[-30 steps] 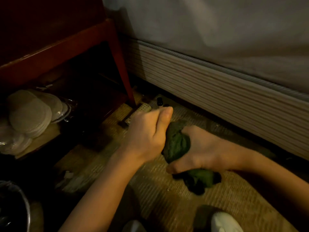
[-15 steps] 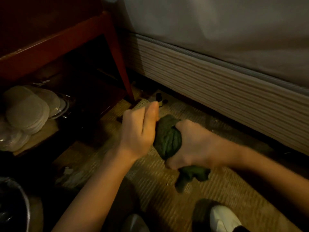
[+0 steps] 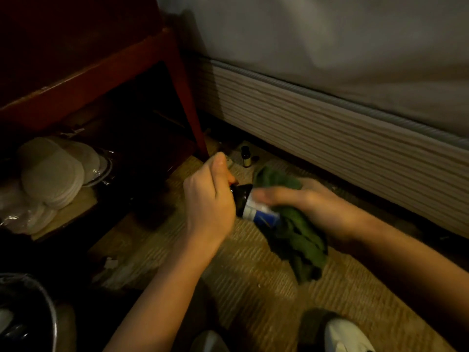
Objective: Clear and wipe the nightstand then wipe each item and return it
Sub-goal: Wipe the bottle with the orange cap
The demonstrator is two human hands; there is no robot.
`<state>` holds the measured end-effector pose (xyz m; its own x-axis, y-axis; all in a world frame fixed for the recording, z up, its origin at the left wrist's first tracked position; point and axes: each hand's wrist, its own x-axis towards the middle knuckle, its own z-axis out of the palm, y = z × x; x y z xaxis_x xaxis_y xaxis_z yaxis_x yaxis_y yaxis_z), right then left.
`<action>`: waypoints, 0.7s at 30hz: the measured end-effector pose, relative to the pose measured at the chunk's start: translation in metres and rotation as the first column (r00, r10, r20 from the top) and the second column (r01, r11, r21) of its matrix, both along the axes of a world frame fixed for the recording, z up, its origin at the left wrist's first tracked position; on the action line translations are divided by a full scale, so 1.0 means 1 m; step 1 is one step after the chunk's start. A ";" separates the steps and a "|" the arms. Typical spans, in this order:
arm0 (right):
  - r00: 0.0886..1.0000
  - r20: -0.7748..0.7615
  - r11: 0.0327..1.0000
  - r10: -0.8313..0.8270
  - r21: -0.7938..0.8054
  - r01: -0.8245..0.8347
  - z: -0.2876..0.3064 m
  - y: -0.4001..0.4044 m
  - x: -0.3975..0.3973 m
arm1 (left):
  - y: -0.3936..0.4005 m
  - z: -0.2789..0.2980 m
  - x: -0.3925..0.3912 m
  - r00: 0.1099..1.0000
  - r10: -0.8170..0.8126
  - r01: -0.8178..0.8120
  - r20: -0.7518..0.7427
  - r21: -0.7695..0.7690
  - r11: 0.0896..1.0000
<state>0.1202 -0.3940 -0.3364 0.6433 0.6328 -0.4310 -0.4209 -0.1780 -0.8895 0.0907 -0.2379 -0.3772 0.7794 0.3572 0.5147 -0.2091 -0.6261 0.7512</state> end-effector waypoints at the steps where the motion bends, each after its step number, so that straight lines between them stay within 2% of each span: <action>1: 0.982 0.110 0.988 -0.155 -0.009 0.157 0.000 0.005 -0.003 | -0.003 0.004 0.000 0.996 0.066 -0.068 -0.065 -0.028 0.997; 3: 0.848 0.392 0.926 -0.358 0.032 0.376 -0.004 0.014 -0.011 | -0.007 0.006 0.000 0.958 0.138 -0.174 -0.251 -0.126 0.977; 5: 0.584 0.732 0.884 -0.351 0.053 0.465 -0.012 0.022 -0.018 | -0.009 0.004 0.007 0.887 0.035 -0.229 -0.461 -0.371 0.900; 6: 0.427 0.854 0.878 -0.297 0.068 0.474 -0.014 0.024 -0.019 | -0.011 0.004 0.012 0.839 -0.083 -0.253 -0.538 -0.520 0.816; 8: 0.169 0.973 0.904 -0.160 0.076 0.421 -0.017 0.024 -0.017 | -0.010 0.011 0.017 0.765 -0.268 -0.352 -0.586 -0.728 0.588; 9: 0.093 0.989 0.924 -0.111 0.068 0.376 -0.017 0.023 -0.015 | -0.009 0.015 0.016 0.767 -0.300 -0.380 -0.568 -0.777 0.501; 10: 0.067 0.993 0.944 -0.094 0.067 0.324 -0.015 0.023 -0.011 | -0.006 0.017 0.015 0.784 -0.321 -0.364 -0.531 -0.812 0.456; 11: 0.092 0.991 0.960 -0.097 0.069 0.271 -0.012 0.024 -0.009 | -0.002 0.019 0.012 0.813 -0.319 -0.312 -0.487 -0.827 0.468; 13: 0.261 0.952 0.972 -0.162 0.109 0.209 -0.009 0.027 -0.006 | 0.003 0.017 0.003 0.884 -0.188 -0.245 -0.428 -0.767 0.593; 14: 0.363 0.904 0.961 -0.226 0.147 0.232 -0.004 0.030 -0.006 | 0.003 0.019 -0.002 0.915 -0.110 -0.225 -0.389 -0.716 0.661; 16: 0.561 0.767 0.934 -0.311 0.137 0.330 0.009 0.035 -0.002 | -0.003 0.025 -0.012 0.959 0.079 -0.218 -0.273 -0.529 0.820; 17: 0.671 0.691 0.943 -0.271 0.049 0.330 0.015 0.037 0.002 | -0.007 0.027 -0.016 0.975 0.150 -0.208 -0.165 -0.425 0.881; 18: 0.781 0.572 0.940 -0.250 -0.051 0.338 0.022 0.040 0.008 | -0.007 0.027 -0.018 0.981 0.188 -0.192 -0.042 -0.298 0.935; 19: 0.857 0.418 0.929 -0.302 -0.074 0.363 0.026 0.039 0.011 | -0.007 0.029 -0.019 0.978 0.194 -0.182 0.070 -0.156 0.971; 21: 0.977 0.095 0.973 -0.190 -0.111 0.200 0.025 0.039 0.021 | 0.001 0.029 -0.015 0.973 0.117 -0.133 0.199 0.068 0.989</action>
<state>0.1408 -0.3554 -0.3118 0.7862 0.4389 -0.4350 -0.3831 -0.2062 -0.9004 0.0757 -0.2369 -0.3480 0.6134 0.3967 0.6829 -0.2622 -0.7134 0.6499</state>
